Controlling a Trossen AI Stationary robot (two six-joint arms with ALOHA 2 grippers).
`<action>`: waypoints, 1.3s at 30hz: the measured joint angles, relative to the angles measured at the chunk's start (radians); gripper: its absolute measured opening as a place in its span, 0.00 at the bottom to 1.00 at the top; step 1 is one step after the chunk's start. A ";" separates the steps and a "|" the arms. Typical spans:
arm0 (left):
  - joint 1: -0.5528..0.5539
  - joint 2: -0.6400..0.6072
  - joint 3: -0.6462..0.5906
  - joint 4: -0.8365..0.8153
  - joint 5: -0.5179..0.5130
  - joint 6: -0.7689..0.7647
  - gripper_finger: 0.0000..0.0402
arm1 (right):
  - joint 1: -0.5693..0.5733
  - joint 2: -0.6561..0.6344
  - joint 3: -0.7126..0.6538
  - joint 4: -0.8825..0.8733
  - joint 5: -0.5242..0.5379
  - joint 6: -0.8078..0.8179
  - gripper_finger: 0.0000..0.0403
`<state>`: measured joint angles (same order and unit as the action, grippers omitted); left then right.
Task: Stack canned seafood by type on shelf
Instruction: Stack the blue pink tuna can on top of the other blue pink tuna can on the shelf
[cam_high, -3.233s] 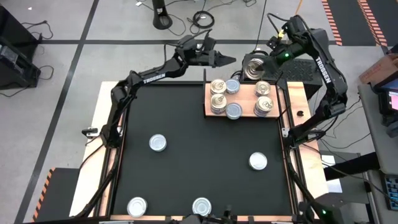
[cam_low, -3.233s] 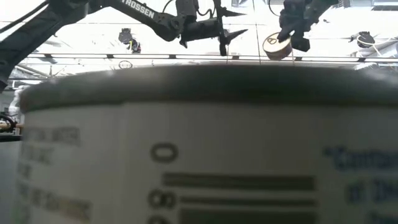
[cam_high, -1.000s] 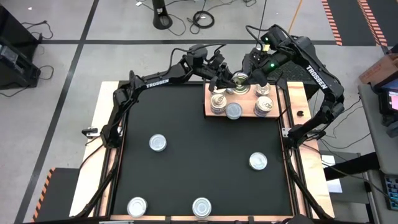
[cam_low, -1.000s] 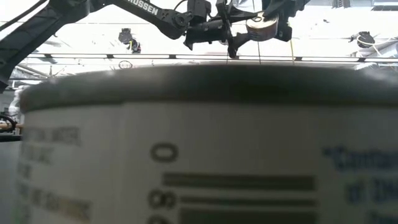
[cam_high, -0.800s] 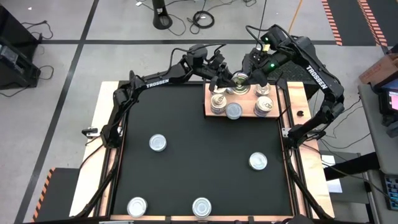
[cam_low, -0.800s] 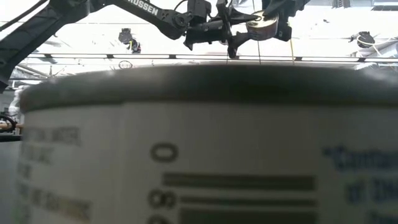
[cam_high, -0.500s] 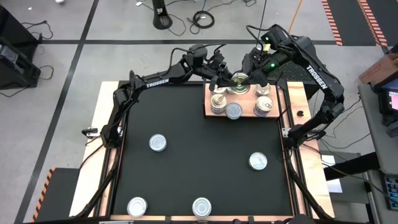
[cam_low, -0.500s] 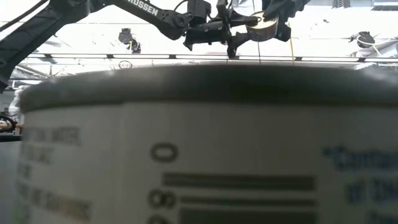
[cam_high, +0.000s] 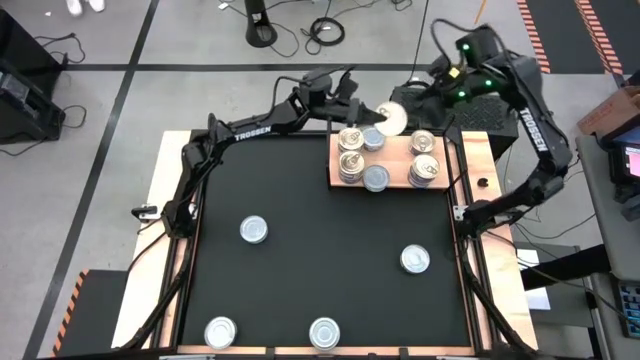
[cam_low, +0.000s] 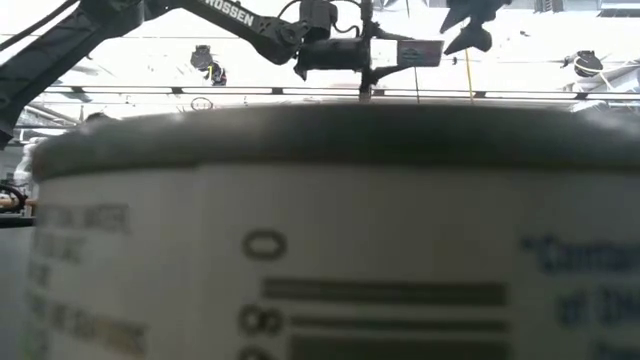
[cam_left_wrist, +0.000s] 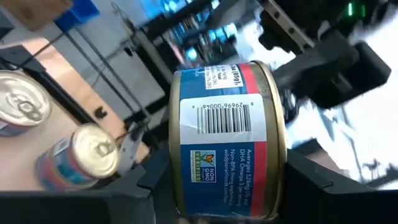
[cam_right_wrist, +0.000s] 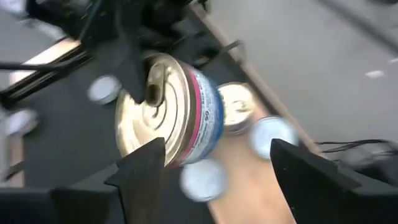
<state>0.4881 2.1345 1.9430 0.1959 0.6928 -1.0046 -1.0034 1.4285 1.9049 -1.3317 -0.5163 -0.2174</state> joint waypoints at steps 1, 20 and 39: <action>-0.015 0.000 0.000 0.007 -0.044 -0.020 0.49 | -0.002 -0.013 0.000 0.014 0.020 0.009 0.70; -0.092 0.443 0.409 0.185 -0.360 -0.327 0.49 | -0.033 -0.084 0.001 0.073 0.107 0.085 0.70; -0.141 0.481 0.398 0.153 -0.553 -0.325 0.49 | -0.045 -0.028 0.000 0.078 0.231 0.155 0.70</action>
<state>0.3467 2.6156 2.3409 0.3494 0.1398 -1.3296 -1.0485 1.4008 1.9045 -1.2537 -0.2852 -0.0628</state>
